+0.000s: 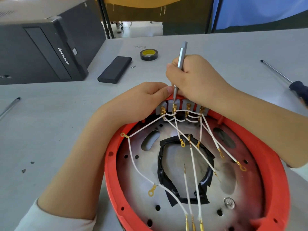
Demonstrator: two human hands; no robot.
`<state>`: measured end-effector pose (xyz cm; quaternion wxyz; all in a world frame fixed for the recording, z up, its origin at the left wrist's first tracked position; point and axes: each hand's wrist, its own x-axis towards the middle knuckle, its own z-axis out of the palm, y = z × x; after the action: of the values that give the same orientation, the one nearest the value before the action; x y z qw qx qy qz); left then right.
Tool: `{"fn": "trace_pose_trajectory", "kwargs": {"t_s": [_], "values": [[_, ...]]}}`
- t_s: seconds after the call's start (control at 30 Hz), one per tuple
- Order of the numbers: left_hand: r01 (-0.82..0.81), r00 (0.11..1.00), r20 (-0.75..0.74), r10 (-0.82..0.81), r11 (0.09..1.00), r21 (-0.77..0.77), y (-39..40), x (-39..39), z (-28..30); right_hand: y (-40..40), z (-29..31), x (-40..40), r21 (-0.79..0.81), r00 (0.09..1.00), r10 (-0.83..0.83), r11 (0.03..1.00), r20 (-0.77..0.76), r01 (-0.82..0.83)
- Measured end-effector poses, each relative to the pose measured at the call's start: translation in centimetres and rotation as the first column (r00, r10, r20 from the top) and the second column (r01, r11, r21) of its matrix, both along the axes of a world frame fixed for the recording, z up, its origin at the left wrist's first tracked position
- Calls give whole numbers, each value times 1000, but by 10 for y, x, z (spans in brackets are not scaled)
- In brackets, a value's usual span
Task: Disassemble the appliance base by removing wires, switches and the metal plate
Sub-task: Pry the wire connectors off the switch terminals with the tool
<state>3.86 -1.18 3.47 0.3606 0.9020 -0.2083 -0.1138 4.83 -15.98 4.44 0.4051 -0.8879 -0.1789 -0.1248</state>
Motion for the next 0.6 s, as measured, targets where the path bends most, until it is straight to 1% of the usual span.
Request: {"fn": "trace_pose_trajectory", "kwargs": {"t_s": [0.23,0.43,0.6], "values": [[20,1000,-1,-20,1000,-15,1,0,0,-2,-2,-2,14,999,42,999,-3,-42],[-1,1000,16,1,1000,-7,1,0,-2,-5,-4,-4,109,999,5,994,45,-10],[-5,1000,18,5,999,-36,1,2,-3,-3,-3,-5,68,1000,18,997,26,-20]]}}
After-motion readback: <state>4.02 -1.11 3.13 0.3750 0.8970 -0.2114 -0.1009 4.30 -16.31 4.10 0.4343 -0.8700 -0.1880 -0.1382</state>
